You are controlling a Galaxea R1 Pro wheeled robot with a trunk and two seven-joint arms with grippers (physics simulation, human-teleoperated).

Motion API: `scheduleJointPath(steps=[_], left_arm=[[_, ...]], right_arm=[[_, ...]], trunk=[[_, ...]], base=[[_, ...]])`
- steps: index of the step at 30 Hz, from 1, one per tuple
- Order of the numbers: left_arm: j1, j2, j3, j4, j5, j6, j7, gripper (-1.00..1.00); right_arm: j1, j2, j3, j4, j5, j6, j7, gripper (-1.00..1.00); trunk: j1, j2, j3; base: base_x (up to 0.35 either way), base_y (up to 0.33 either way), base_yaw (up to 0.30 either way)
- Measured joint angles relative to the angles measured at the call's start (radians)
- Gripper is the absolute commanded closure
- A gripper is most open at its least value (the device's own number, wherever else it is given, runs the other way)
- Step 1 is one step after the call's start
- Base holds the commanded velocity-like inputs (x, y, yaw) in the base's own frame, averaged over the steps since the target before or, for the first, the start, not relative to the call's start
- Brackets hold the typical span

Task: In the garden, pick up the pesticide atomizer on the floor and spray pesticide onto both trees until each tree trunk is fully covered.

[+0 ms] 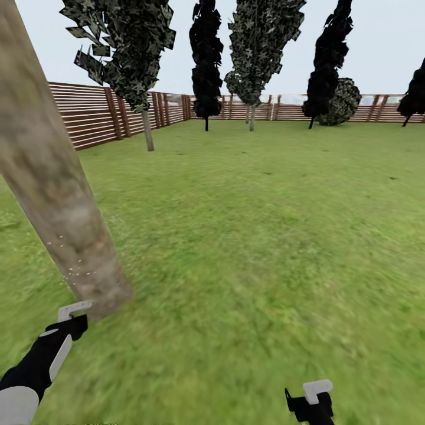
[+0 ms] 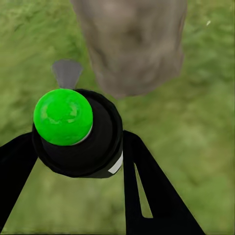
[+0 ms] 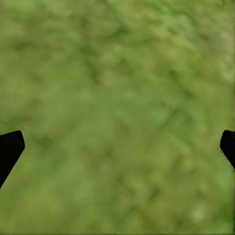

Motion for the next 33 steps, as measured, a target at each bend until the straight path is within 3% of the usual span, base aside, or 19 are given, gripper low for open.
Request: scheduleJointPath(steps=[5,12,23,27,29,30,32,33], left_arm=[[0.000,-0.002,-0.002,0.001,-0.001,0.000,0.000,1.00],[0.000,-0.001,0.000,0.000,-0.003,0.000,0.000,1.00],[0.000,0.001,-0.002,-0.012,0.000,0.001,-0.006,1.00],[-0.012,0.028,-0.010,-0.064,-0.002,0.045,-0.064,1.00],[-0.041,0.053,-0.012,-0.070,-0.006,0.123,-0.154,1.00],[-0.058,0.056,-0.015,-0.072,-0.025,0.134,-0.171,1.00],[-0.100,0.051,-0.041,-0.074,-0.125,0.149,-0.187,1.00],[-0.117,0.050,-0.048,-0.074,-0.142,0.162,-0.188,1.00]], right_arm=[[0.000,0.000,0.000,0.000,0.000,0.000,0.000,-1.00],[0.000,0.000,0.000,0.000,0.000,0.000,0.000,-1.00],[0.000,0.000,0.000,0.000,-0.001,0.000,0.000,-1.00],[0.000,0.000,0.000,0.000,0.000,0.000,0.000,-1.00],[0.000,-0.001,0.000,0.000,-0.001,0.000,0.000,-1.00],[0.000,-0.001,0.000,0.000,-0.001,0.000,0.000,-1.00],[0.001,-0.001,0.000,0.000,-0.001,0.000,0.000,-1.00],[0.001,-0.002,0.000,0.000,-0.001,0.000,0.000,-1.00]], trunk=[[0.000,0.000,0.000],[0.000,0.000,0.000],[0.000,0.000,0.000],[0.000,0.000,0.000],[0.000,0.000,0.000],[0.000,0.000,0.000],[0.000,0.000,0.000],[0.000,0.000,0.000]], base=[[0.183,-0.237,0.253],[0.198,-0.226,0.034],[0.137,-0.140,0.269],[0.001,-0.001,0.266],[0.000,0.000,0.050],[0.000,0.000,0.011],[0.000,0.000,0.003],[0.000,0.000,0.000]])
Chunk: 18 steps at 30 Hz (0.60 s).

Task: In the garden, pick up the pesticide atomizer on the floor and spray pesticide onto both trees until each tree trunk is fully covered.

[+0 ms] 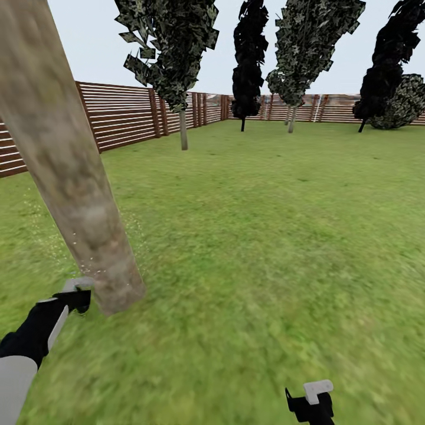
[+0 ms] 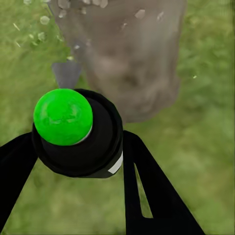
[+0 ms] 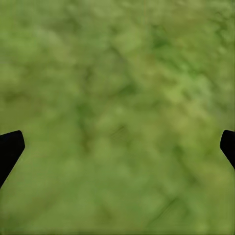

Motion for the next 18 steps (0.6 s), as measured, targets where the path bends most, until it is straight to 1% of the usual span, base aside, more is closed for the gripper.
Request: scheduleJointPath(steps=[1,2,4,5,7,8,11,15,18], left_arm=[[-0.050,0.002,-0.006,0.004,-0.016,0.066,-0.001,1.00],[-0.080,0.004,-0.007,0.000,-0.019,0.086,-0.001,1.00],[-0.107,0.014,-0.007,0.001,-0.026,0.096,-0.001,1.00],[-0.111,0.028,-0.006,0.001,-0.030,0.098,-0.002,1.00],[-0.112,0.077,0.002,0.001,-0.027,0.100,-0.002,1.00],[-0.109,0.084,0.000,0.001,-0.018,0.099,-0.002,1.00],[-0.103,0.088,-0.006,0.000,-0.015,0.099,-0.001,1.00],[-0.102,0.087,-0.008,-0.001,-0.013,0.099,-0.001,1.00],[-0.102,0.087,-0.005,-0.013,-0.014,0.099,0.000,1.00]], right_arm=[[0.000,0.000,0.000,0.000,0.000,0.000,0.000,-1.00],[0.000,0.000,0.000,0.000,0.000,0.000,0.000,-1.00],[0.000,0.000,0.000,0.000,0.000,0.000,0.000,-1.00],[0.000,0.000,0.000,0.000,0.000,0.000,0.000,-1.00],[0.000,0.000,0.000,0.000,0.000,0.000,0.000,-1.00],[0.000,0.000,0.000,0.000,0.000,0.000,0.000,-1.00],[0.000,0.000,0.000,0.000,-0.001,0.000,0.000,-1.00],[0.000,0.000,0.000,0.000,-0.001,0.000,0.000,-1.00],[0.000,0.000,0.000,0.000,0.000,0.000,0.000,-1.00]], trunk=[[0.000,0.000,0.000],[0.000,0.000,0.000],[0.000,0.000,0.000],[0.000,0.000,0.000],[0.000,0.000,0.000],[0.000,0.000,0.000],[0.000,0.000,0.000],[0.000,0.000,0.000],[0.000,0.000,0.000]], base=[[0.000,0.000,0.000],[0.000,0.000,0.000],[0.000,0.000,0.000],[0.000,0.000,0.000],[0.000,0.000,0.000],[0.000,0.000,0.000],[0.017,-0.071,0.000],[0.012,-0.252,0.000],[-0.068,-0.272,0.000]])
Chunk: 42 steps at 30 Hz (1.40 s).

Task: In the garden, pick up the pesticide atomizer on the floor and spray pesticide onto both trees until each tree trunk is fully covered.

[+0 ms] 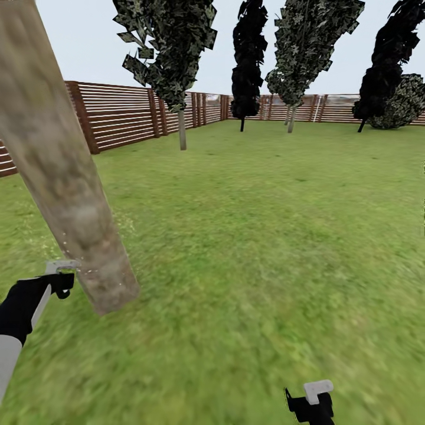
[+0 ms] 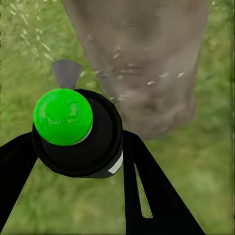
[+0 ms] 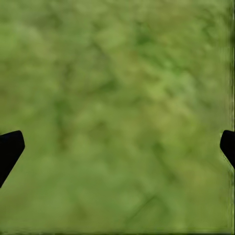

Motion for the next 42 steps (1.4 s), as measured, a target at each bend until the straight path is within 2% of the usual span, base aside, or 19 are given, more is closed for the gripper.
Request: scheduleJointPath(steps=[4,15,17,18,22,23,29,31,35,36,37,38,41,42], left_arm=[[0.000,0.001,0.006,-0.064,0.001,0.002,0.000,1.00],[0.000,-0.007,0.001,-0.053,0.002,0.003,0.002,1.00],[0.000,-0.017,0.000,-0.053,0.004,0.003,0.002,1.00],[0.000,-0.032,0.000,-0.053,0.006,0.003,0.002,1.00],[0.000,-0.059,-0.001,-0.053,-0.003,0.003,0.002,1.00],[0.001,-0.073,-0.001,-0.052,-0.001,0.003,0.002,1.00],[0.003,-0.076,-0.001,-0.048,-0.008,0.003,0.003,1.00],[0.012,-0.068,0.005,-0.034,-0.012,0.003,0.006,1.00],[0.067,-0.064,0.015,-0.030,-0.012,0.000,0.016,1.00],[0.080,-0.064,0.024,-0.030,-0.013,-0.001,0.021,1.00],[0.090,-0.064,0.059,-0.031,-0.016,-0.001,0.028,1.00],[0.094,-0.065,0.082,-0.031,-0.014,-0.001,0.030,1.00],[0.096,-0.076,0.087,-0.030,-0.009,-0.002,0.032,1.00],[0.097,-0.090,0.086,-0.020,-0.006,-0.004,0.033,1.00]], right_arm=[[0.000,0.000,0.000,0.000,0.000,0.000,0.000,-1.00],[0.000,0.002,0.000,0.000,0.001,0.000,0.000,-1.00],[0.000,0.002,0.000,0.000,0.001,0.000,0.000,-1.00],[0.000,0.001,0.000,0.000,0.000,0.000,0.000,-1.00],[0.000,0.000,0.000,0.000,0.000,0.000,0.000,-1.00],[0.000,0.000,0.000,0.000,0.000,0.000,0.000,-1.00],[0.000,0.000,0.000,0.000,0.000,0.000,0.000,-1.00],[0.000,0.000,0.000,0.000,-0.001,0.000,0.000,-1.00],[0.000,0.000,0.000,0.000,-0.001,0.000,0.000,-1.00],[0.000,0.000,0.000,0.000,-0.001,0.000,0.000,-1.00],[0.000,0.000,0.000,0.000,-0.001,0.000,0.000,-1.00],[0.000,0.000,0.000,0.000,-0.001,0.000,0.000,-1.00],[0.000,0.000,0.000,0.000,-0.001,0.000,0.000,-1.00],[0.000,0.000,0.000,0.000,-0.001,0.000,0.000,-1.00]], trunk=[[0.000,0.000,0.000],[0.000,0.000,0.000],[0.000,0.000,0.000],[0.000,0.000,0.000],[0.000,0.000,0.000],[0.000,0.000,0.000],[0.000,0.000,0.000],[0.000,0.000,0.000],[0.000,0.000,0.000],[0.000,0.000,0.000],[0.000,0.000,0.000],[0.000,0.000,0.000],[0.000,0.000,0.000],[0.000,0.000,0.000]], base=[[-0.099,-0.273,0.000],[0.043,-0.273,0.201],[0.181,-0.238,0.102],[0.222,-0.208,0.022],[0.236,-0.197,0.005],[0.240,-0.194,0.000],[0.233,-0.197,0.000],[0.194,-0.213,0.000],[0.142,-0.244,0.129],[0.138,-0.248,0.261],[0.153,-0.248,0.271],[0.168,-0.244,0.274],[0.212,-0.217,0.275],[0.232,-0.202,0.276]])
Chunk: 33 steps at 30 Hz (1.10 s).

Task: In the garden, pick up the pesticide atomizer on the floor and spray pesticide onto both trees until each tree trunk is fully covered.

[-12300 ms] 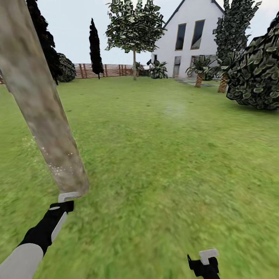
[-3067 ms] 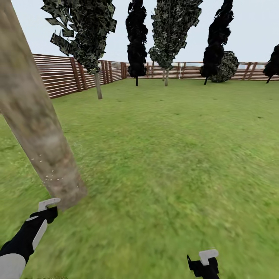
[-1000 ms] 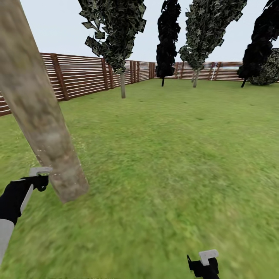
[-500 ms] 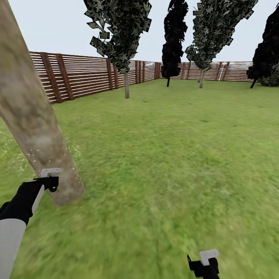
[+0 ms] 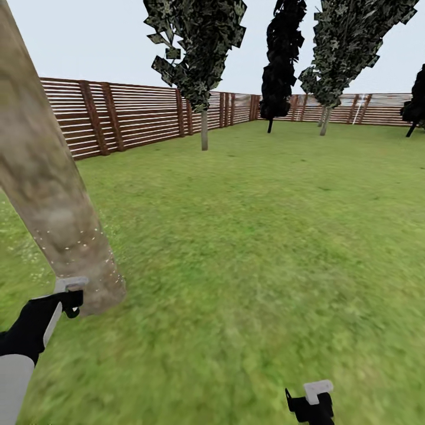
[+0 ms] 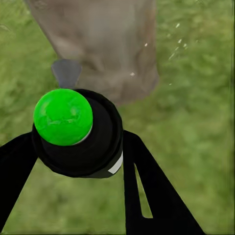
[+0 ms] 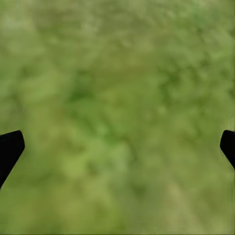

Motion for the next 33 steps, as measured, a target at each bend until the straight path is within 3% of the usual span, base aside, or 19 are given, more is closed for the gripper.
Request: scheduleJointPath(steps=[2,5,7,10,13,15,16,20,26,31,33], left_arm=[[-0.001,-0.018,-0.002,0.007,-0.005,-0.001,0.001,1.00],[-0.002,-0.022,-0.002,0.007,-0.007,-0.001,0.001,1.00],[0.008,0.010,0.009,0.033,-0.018,-0.011,0.004,1.00],[0.015,0.011,0.002,0.036,-0.006,-0.012,0.007,1.00],[0.015,-0.045,0.000,0.036,-0.001,-0.012,0.007,1.00],[0.015,-0.059,-0.001,0.036,-0.006,-0.013,0.007,1.00],[0.016,-0.056,0.001,0.037,-0.009,-0.012,0.007,1.00],[0.050,-0.002,0.010,0.038,-0.013,-0.016,0.039,1.00],[0.055,-0.016,0.003,0.040,-0.006,-0.016,0.047,1.00],[0.056,-0.002,0.029,0.072,-0.010,-0.038,0.047,1.00],[0.065,-0.009,0.026,0.075,-0.005,-0.055,0.046,1.00]], right_arm=[[0.000,0.000,0.000,0.000,0.000,0.000,0.000,-1.00],[0.000,0.000,0.000,0.000,0.000,0.000,0.000,-1.00],[0.000,0.000,0.000,0.000,0.000,0.000,0.000,-1.00],[0.000,0.000,0.000,0.000,0.000,0.000,0.000,-1.00],[0.000,0.000,0.000,0.000,0.000,0.000,0.000,-1.00],[0.000,0.000,0.000,0.000,0.000,0.000,0.000,-1.00],[0.000,0.000,0.000,0.000,0.000,0.000,0.000,-1.00],[0.000,0.000,0.000,0.000,0.000,0.000,0.000,-1.00],[0.000,0.001,0.000,0.000,0.000,0.000,0.000,-1.00],[0.000,0.001,0.000,0.000,0.000,0.000,0.000,-1.00],[0.000,0.000,0.000,0.000,0.000,0.000,0.000,-1.00]], trunk=[[0.000,0.000,0.000],[0.000,0.000,0.000],[0.000,0.000,0.000],[0.000,0.000,0.000],[0.000,0.000,0.000],[0.000,0.000,0.000],[0.000,0.000,0.000],[0.000,0.000,0.000],[0.000,0.000,0.000],[0.000,0.000,0.000],[0.000,0.000,0.000]], base=[[0.236,-0.199,0.241],[0.237,-0.197,0.051],[0.238,-0.195,0.001],[0.241,-0.188,0.000],[0.242,-0.187,0.000],[0.242,-0.187,0.000],[0.242,-0.187,0.076],[0.242,-0.187,0.215],[0.242,-0.187,0.275],[0.242,-0.187,0.247],[0.242,-0.186,0.051]])
